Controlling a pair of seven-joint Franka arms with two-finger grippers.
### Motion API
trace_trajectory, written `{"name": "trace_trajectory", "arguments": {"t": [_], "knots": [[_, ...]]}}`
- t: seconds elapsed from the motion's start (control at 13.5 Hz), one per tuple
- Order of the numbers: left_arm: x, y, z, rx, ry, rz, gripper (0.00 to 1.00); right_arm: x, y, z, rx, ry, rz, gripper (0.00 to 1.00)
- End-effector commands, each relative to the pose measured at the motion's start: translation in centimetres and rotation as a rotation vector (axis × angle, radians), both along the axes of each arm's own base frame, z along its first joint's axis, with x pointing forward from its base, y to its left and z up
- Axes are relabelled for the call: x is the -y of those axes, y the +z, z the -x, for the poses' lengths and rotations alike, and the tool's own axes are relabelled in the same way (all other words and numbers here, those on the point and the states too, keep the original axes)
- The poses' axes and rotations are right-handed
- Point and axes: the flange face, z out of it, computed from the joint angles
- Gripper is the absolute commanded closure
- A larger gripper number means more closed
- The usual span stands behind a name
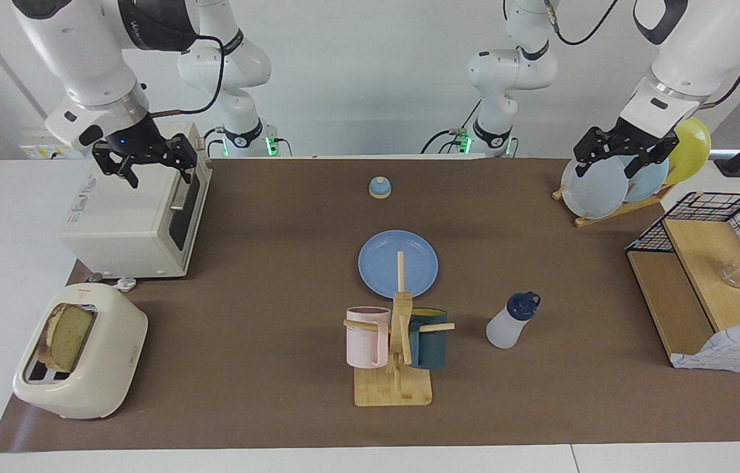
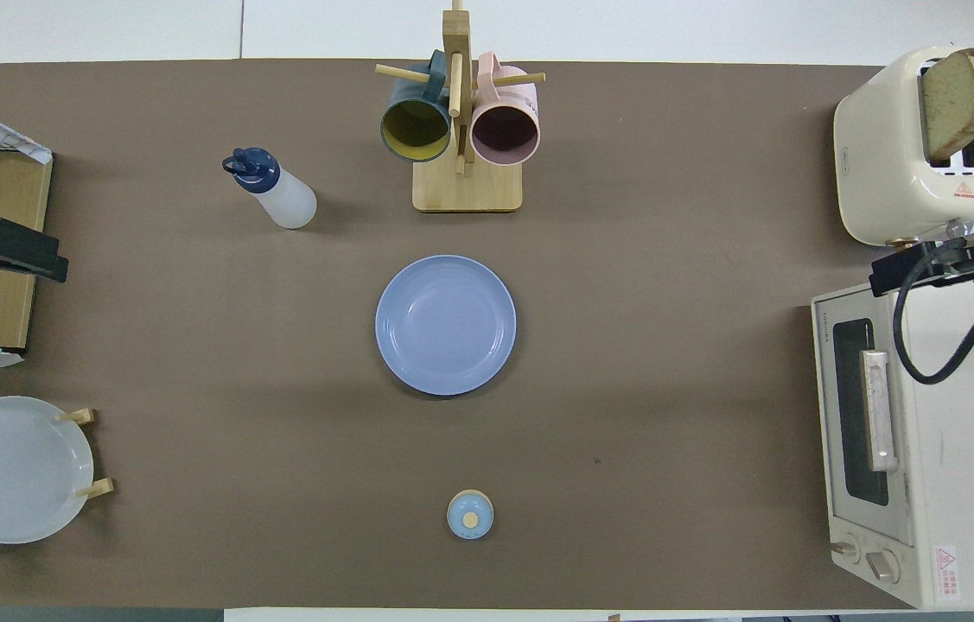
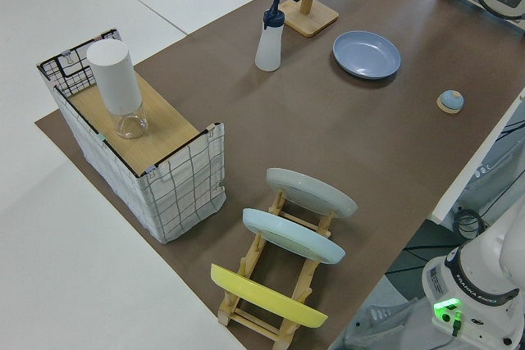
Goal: Put bread on plate and add seasoning
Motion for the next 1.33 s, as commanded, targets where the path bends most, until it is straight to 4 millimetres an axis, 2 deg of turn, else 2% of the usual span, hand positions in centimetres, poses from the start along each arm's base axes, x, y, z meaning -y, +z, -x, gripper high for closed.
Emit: {"name": "trace_trajectory", "arguments": {"t": [0.0, 0.3, 0.37, 0.74, 0.96, 1.11, 1.26], "knots": [[-0.1, 0.2, -0.1, 0.011, 0.007, -0.002, 0.00, -0.1, 0.4, 0.2, 0.015, -0.003, -0.017, 0.00], [0.0, -0.4, -1.4, 0.135, 0.017, 0.010, 0.00, -0.1, 0.4, 0.2, 0.019, -0.006, -0.018, 0.00], [-0.2, -1.2, -1.4, 0.137, 0.022, 0.009, 0.00, 0.1, 0.4, 0.2, 0.022, -0.012, -0.019, 0.00], [-0.5, -2.0, -0.3, 0.122, 0.013, 0.005, 0.00, 1.5, 0.3, 0.1, 0.025, -0.019, -0.022, 0.00], [0.2, -6.0, 1.2, 0.254, 0.021, 0.021, 0.00, 1.6, 0.6, -2.2, 0.180, 0.042, 0.006, 0.00], [0.3, -7.5, 2.1, 0.300, 0.024, 0.027, 0.00, 2.3, 0.7, -3.9, 0.266, 0.038, 0.025, 0.00], [0.4, -8.5, 2.7, 0.364, 0.024, 0.034, 0.00, 3.2, -0.5, -7.0, 0.332, 0.035, 0.037, 0.00]]}}
